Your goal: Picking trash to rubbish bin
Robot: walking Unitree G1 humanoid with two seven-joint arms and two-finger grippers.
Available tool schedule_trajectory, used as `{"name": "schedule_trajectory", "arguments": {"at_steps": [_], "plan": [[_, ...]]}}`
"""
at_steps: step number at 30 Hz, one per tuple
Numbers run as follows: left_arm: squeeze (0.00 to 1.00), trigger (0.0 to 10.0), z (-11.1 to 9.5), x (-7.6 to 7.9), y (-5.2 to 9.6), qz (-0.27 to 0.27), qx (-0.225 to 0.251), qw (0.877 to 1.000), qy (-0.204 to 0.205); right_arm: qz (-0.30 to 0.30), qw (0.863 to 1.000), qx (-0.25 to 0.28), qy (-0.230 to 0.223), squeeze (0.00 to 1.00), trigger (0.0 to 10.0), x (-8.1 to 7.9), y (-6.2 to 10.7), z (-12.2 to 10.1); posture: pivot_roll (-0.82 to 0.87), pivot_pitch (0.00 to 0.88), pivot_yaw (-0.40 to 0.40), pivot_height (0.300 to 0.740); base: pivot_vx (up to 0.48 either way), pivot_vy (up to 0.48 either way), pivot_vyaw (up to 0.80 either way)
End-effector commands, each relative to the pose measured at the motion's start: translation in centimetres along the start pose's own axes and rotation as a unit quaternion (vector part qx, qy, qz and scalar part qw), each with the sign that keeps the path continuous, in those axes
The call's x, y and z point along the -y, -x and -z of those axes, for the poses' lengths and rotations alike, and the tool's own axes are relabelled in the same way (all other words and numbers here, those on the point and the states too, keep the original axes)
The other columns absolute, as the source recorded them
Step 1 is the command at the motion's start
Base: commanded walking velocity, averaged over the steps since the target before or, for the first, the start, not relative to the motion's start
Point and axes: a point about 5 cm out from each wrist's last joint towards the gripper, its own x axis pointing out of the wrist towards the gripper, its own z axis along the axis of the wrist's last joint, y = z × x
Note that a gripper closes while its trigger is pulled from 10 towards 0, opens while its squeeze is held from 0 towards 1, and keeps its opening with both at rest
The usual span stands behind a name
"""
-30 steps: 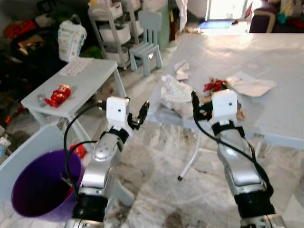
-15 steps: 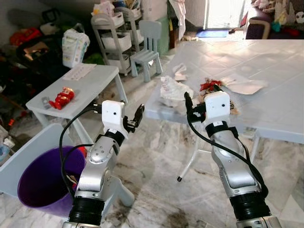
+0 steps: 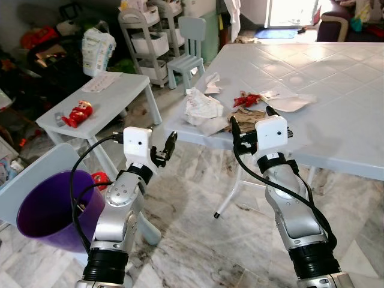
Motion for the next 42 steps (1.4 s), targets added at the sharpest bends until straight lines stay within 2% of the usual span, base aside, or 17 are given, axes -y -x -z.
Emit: {"name": "schedule_trajectory", "arguments": {"at_steps": [1,18,25,32,42], "plan": [[0.0,10.0,-0.2,0.4,-0.3,0.006,0.001,1.0,-0.002,0.009,1.0,0.005,0.003,0.0,10.0,0.5,-0.1,-0.3,0.06,0.0,0.131,0.74,0.0,0.0,0.0],[0.0,10.0,-0.5,-0.4,-0.6,-0.023,0.01,1.0,0.003,0.006,1.0,0.007,0.002,0.0,10.0,0.8,0.1,-0.3,0.05,0.0,0.123,0.74,0.0,0.0,0.0],[0.0,10.0,-0.9,-1.2,-0.8,-0.048,0.018,0.999,0.0,0.002,1.0,0.007,-0.001,0.0,10.0,0.7,0.1,-0.4,0.05,0.0,0.118,0.74,0.0,0.0,0.0],[0.0,10.0,-1.2,-1.7,-0.9,-0.047,0.022,0.999,0.0,-0.015,1.0,0.005,-0.005,0.0,10.0,0.4,0.2,-0.4,0.05,0.0,0.114,0.74,0.0,0.0,0.0],[0.0,10.0,-1.5,-1.8,-1.1,-0.042,0.03,0.999,0.0,-0.062,0.998,-0.008,-0.019,0.0,10.0,-0.4,0.7,0.0,0.04,0.0,0.111,0.74,0.397,0.0,0.0]]}}
